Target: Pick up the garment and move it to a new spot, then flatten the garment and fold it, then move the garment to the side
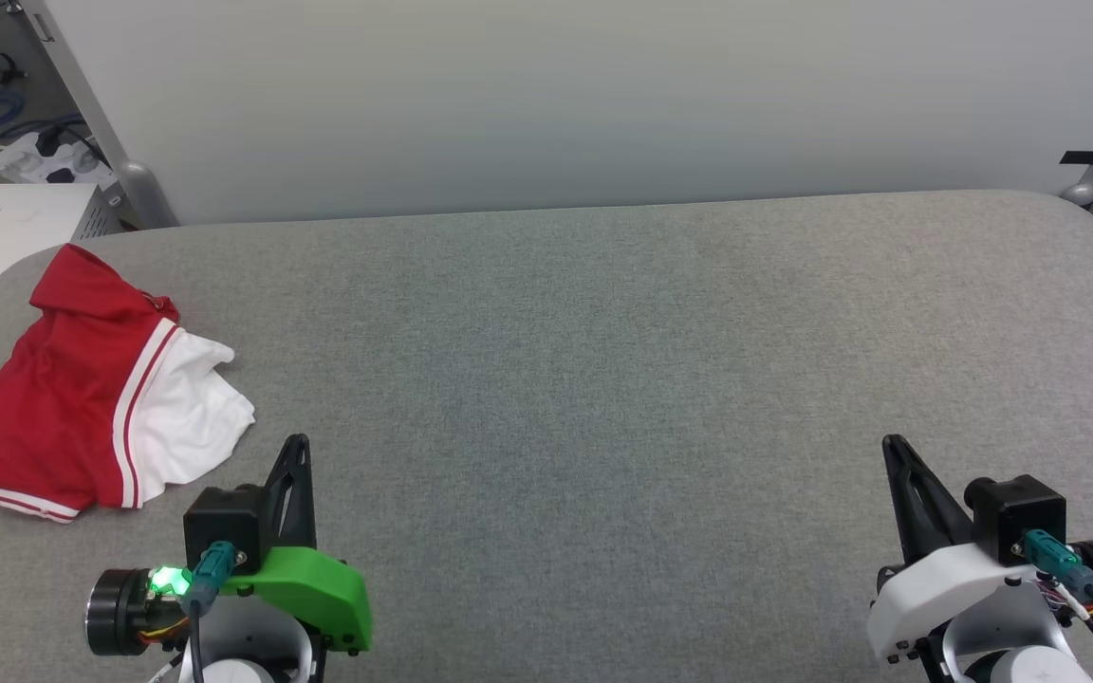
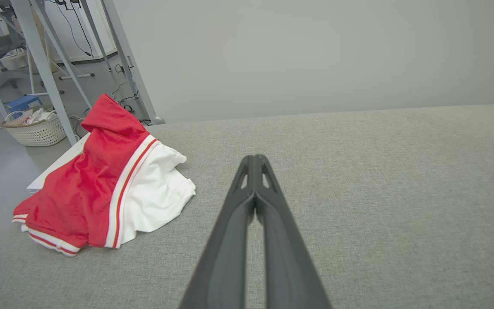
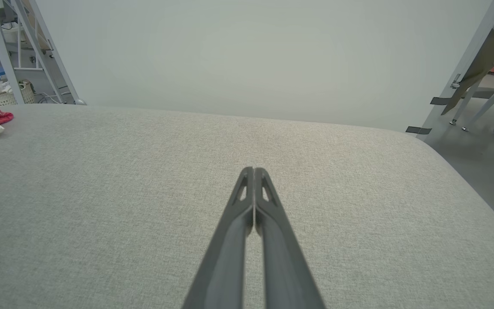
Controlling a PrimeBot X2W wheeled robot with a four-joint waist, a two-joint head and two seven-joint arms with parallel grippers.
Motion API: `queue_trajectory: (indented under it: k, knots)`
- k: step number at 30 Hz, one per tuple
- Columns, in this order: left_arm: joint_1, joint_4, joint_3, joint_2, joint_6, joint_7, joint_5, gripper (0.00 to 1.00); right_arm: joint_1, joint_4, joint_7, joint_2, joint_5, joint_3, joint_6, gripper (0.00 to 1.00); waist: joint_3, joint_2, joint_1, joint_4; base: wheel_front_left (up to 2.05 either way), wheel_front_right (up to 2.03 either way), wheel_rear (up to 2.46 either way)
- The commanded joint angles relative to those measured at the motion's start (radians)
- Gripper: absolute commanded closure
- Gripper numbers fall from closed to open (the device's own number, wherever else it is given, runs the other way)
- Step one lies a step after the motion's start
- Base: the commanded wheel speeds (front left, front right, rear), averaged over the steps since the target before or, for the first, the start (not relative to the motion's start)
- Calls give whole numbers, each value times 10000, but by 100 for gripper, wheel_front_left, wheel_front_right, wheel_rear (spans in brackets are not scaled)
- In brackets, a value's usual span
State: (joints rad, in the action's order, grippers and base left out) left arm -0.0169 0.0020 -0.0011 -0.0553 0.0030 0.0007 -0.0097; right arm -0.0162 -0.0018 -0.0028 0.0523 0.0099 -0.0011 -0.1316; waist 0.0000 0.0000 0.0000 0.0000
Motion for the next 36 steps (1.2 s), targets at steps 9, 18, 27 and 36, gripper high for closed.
queue_trajectory:
  k: [9,18,27,36]
  knots:
    - [-13,2,-1,-2,5,-3,-5,0,-8,0,-3,4,5,-12,0,0,1,0,0,0,0,0,0]
    - [8,-21,-87,2,187,-173,-70,0,-11,-74,-171,2,118,-117,1,0,24,0,0,-2,0,0,0]
    - [35,-58,-183,5,366,-361,-109,0,-27,-242,-357,0,288,-194,1,0,56,0,0,0,0,0,0]
    - [41,-90,-257,9,523,-550,-78,0,-79,-389,-542,-1,472,-253,2,0,68,0,0,13,0,0,0]
